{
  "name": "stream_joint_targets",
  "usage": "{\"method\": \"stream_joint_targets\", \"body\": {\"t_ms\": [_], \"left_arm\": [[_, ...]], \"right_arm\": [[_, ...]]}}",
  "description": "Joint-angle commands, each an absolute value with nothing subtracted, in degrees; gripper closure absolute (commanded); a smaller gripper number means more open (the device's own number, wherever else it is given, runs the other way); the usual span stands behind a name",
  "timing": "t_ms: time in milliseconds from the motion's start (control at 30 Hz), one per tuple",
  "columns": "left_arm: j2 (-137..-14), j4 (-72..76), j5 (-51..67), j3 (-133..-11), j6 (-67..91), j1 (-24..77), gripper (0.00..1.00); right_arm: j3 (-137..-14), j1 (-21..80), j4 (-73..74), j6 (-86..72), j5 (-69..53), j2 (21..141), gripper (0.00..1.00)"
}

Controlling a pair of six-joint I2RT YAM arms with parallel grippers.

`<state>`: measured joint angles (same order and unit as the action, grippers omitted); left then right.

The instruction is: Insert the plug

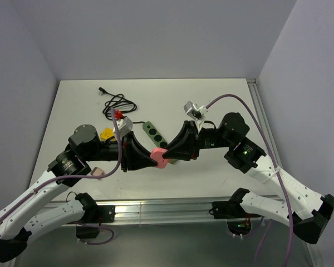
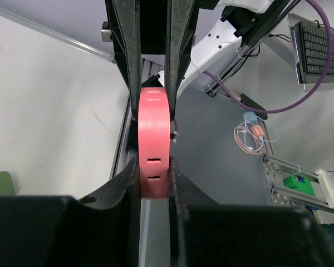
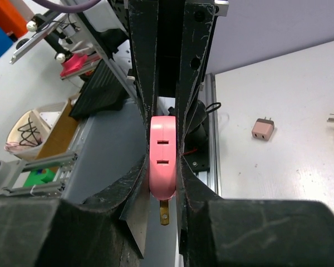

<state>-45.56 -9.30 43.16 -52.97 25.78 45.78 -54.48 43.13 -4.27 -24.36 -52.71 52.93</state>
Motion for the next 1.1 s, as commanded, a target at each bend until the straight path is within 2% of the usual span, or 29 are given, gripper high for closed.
{"method": "stream_joint_targets", "body": {"t_ms": [0,33,67,100,133,233,500,967,1067], "left_arm": [[-45.1,-6.2,42.1,-53.5,25.5,45.6,0.96],[-45.3,-6.5,41.5,-53.5,25.5,45.6,0.89],[-45.1,-6.2,40.6,-53.1,26.0,45.5,0.69],[-44.9,-5.6,39.6,-52.7,26.4,45.5,0.61],[-44.7,-4.8,39.1,-52.4,26.7,45.6,0.48],[-44.0,-1.2,38.3,-51.2,27.7,45.6,0.39],[-49.3,-1.4,38.8,-54.4,25.9,45.7,0.42],[-52.6,-1.1,41.0,-54.8,26.8,45.7,0.66],[-52.8,-1.1,40.7,-54.6,27.3,45.7,0.74]], "right_arm": [[-55.8,43.5,-5.8,-24.3,-53.8,52.9,1.00],[-55.8,43.5,-5.9,-24.6,-52.7,52.7,1.00],[-55.8,43.5,-6.0,-25.3,-52.0,52.4,1.00],[-55.8,43.5,-6.3,-25.8,-51.5,52.2,1.00],[-55.7,43.5,-6.6,-26.4,-50.3,52.1,1.00],[-55.6,43.5,-8.0,-29.1,-49.0,52.2,1.00],[-55.8,43.5,-9.1,-32.5,-47.6,54.1,1.00],[-56.3,43.8,-6.8,-30.8,-45.5,53.9,1.00],[-56.4,43.6,-6.3,-30.7,-45.4,53.9,1.00]]}}
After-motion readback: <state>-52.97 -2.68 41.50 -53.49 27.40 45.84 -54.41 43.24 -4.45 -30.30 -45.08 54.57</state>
